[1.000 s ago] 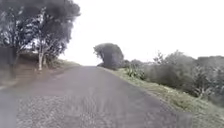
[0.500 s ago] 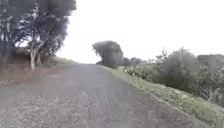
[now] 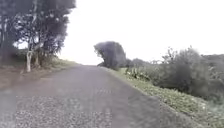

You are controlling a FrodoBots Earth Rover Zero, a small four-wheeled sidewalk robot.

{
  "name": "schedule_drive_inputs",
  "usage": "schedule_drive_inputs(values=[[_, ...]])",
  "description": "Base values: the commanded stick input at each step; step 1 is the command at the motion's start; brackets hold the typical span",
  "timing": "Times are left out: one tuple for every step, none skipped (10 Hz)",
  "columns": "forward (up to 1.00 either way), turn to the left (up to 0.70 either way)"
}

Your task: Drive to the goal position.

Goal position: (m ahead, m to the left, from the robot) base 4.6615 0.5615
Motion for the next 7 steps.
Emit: schedule_drive_inputs(values=[[1.00, 0.00], [1.00, 0.27], [1.00, 0.27], [1.00, 0.27], [1.00, 0.27], [1.00, 0.24], [1.00, 0.17]])
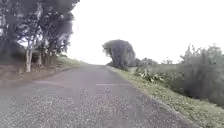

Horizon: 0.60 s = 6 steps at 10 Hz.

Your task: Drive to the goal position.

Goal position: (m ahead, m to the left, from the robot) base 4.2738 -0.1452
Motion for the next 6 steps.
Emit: schedule_drive_inputs(values=[[1.00, 0.10], [1.00, 0.03], [1.00, 0.00], [1.00, 0.00], [1.00, 0.00], [1.00, 0.00]])
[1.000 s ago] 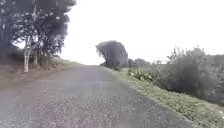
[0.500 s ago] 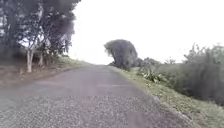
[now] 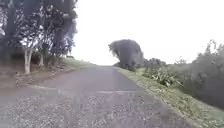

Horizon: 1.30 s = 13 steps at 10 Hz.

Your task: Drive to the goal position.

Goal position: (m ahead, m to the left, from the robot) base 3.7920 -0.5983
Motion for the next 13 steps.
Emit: schedule_drive_inputs(values=[[1.00, 0.00], [1.00, 0.27], [1.00, 0.27], [1.00, 0.16], [1.00, 0.01], [1.00, 0.00], [1.00, 0.00], [1.00, 0.00], [1.00, 0.00], [1.00, 0.00], [1.00, 0.00], [1.00, 0.00], [1.00, 0.00]])
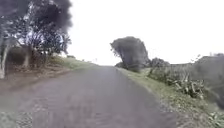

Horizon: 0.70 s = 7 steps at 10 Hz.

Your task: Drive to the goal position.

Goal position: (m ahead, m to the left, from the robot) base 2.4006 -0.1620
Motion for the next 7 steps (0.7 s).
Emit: schedule_drive_inputs(values=[[1.00, 0.00], [1.00, 0.00], [1.00, 0.00], [1.00, 0.00], [1.00, 0.00], [1.00, 0.00], [1.00, 0.00]])
